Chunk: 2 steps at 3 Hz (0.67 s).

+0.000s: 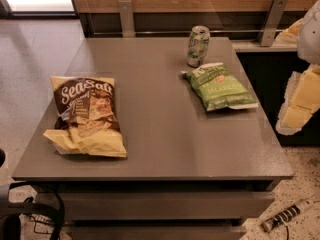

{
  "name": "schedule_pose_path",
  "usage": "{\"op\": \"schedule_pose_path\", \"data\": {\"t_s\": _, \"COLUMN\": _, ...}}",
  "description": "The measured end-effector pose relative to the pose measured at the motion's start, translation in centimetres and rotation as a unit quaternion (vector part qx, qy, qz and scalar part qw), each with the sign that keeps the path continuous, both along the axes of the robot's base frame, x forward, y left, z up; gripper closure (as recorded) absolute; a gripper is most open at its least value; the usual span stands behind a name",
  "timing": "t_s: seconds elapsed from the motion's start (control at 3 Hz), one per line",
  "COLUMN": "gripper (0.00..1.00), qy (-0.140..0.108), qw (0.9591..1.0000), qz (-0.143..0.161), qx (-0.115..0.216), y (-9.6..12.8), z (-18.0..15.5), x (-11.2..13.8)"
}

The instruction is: Move 7up can near brown chip bag

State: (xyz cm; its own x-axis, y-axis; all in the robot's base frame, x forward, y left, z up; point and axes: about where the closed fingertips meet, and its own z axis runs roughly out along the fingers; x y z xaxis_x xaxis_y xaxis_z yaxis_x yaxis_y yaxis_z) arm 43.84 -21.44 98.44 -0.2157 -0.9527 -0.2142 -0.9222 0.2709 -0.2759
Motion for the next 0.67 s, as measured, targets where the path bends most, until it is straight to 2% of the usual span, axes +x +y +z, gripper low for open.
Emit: {"op": "schedule_pose_path", "data": {"t_s": 0.67, "gripper": 0.0, "qy": -0.021, "qw": 0.9996, "qz": -0.013, "qx": 0.015, "y": -0.1, "z": 0.5, "x": 1.9}}
